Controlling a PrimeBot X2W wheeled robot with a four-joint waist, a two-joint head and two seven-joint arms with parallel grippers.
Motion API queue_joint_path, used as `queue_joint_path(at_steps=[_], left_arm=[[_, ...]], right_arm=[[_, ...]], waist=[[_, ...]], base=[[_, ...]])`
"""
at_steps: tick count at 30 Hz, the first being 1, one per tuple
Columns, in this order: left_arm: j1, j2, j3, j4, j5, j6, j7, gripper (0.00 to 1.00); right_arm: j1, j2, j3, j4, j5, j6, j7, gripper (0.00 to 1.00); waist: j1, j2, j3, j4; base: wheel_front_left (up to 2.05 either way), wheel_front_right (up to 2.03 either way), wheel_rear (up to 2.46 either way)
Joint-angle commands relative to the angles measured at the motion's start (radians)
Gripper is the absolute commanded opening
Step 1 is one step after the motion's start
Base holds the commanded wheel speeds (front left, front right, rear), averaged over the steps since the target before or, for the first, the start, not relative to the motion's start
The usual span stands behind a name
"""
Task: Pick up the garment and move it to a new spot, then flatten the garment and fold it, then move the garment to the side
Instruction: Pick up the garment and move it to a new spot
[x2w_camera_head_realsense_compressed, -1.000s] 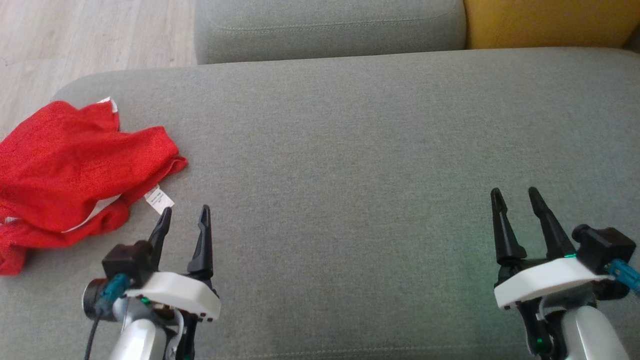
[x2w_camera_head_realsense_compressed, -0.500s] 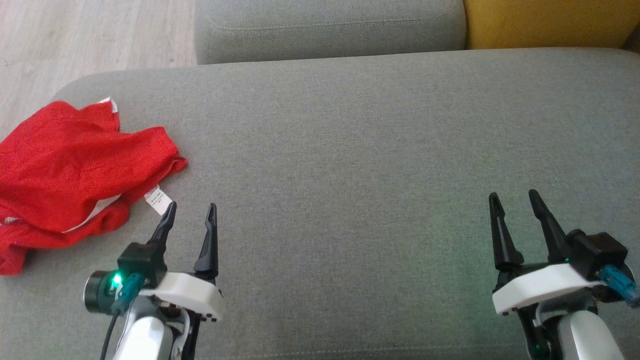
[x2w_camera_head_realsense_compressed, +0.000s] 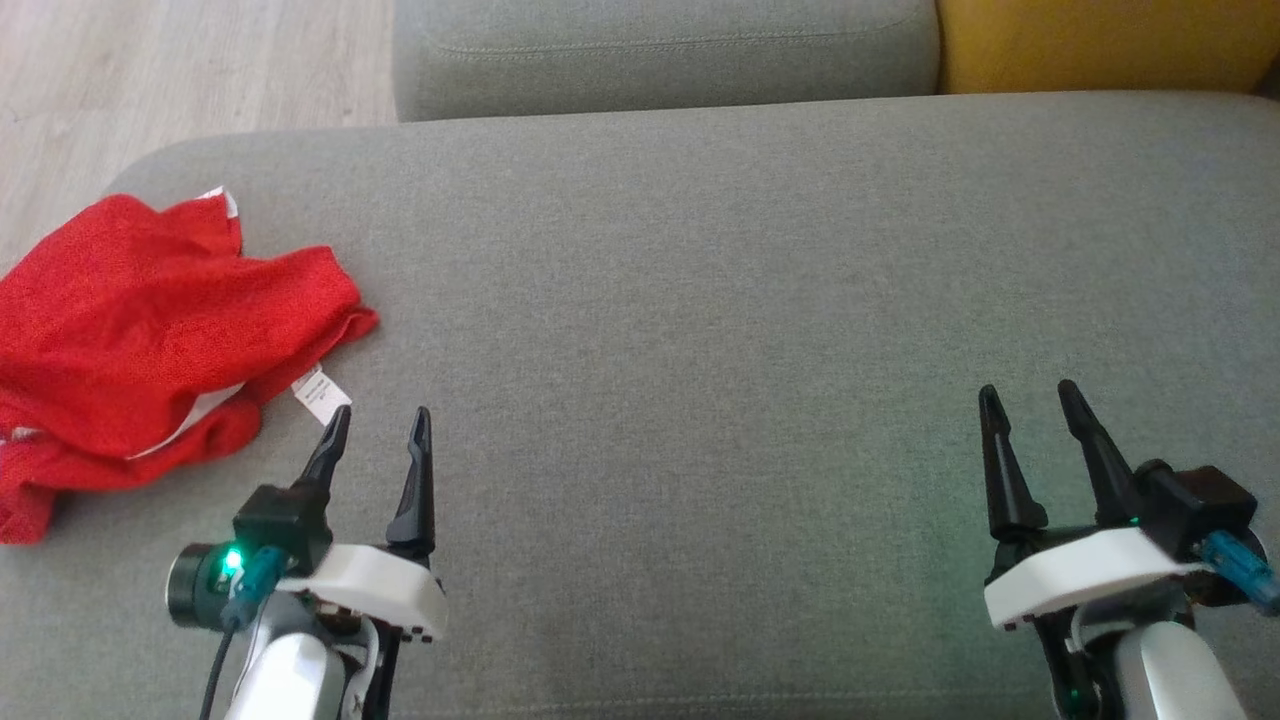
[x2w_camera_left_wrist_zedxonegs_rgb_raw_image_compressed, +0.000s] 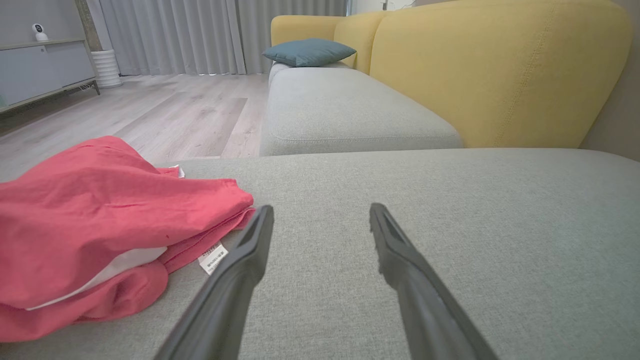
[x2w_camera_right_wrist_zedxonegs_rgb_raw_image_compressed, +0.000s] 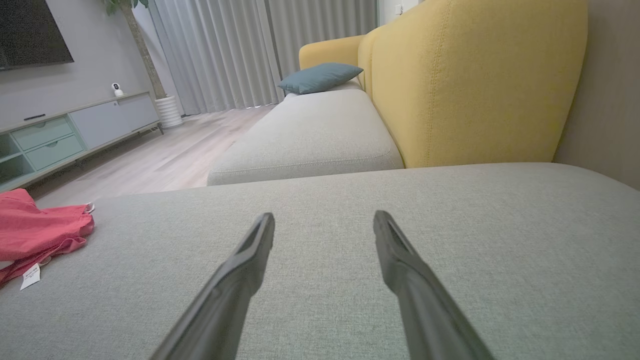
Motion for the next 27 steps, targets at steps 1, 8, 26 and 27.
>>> queue_joint_path(at_steps=[1, 8, 26, 27], left_arm=[[-0.059, 0.019, 0.034, -0.029, -0.006, 0.007, -0.008, 1.0], [-0.078, 0.019, 0.03, -0.036, -0.01, 0.012, -0.007, 1.0], [-0.098, 0.016, 0.073, -0.039, -0.035, 0.032, -0.021, 1.0], [-0.095, 0.017, 0.076, -0.039, -0.036, 0.032, -0.021, 1.0]], right_arm=[[-0.029, 0.001, 0.018, -0.039, 0.005, 0.008, -0.012, 1.0], [-0.041, 0.001, 0.024, -0.066, -0.004, 0.008, -0.011, 1.0], [-0.055, -0.022, 0.076, -0.184, -0.005, 0.008, 0.051, 1.0], [-0.055, -0.022, 0.077, -0.186, -0.006, 0.008, 0.052, 1.0]], waist=[[0.0, 0.0, 0.003, 0.002], [0.0, 0.0, 0.022, 0.045], [0.0, 0.0, 0.042, 0.354], [0.0, 0.0, 0.041, 0.362]], base=[[0.0, 0.0, 0.0], [0.0, 0.0, 0.0], [0.0, 0.0, 0.0], [0.0, 0.0, 0.0]])
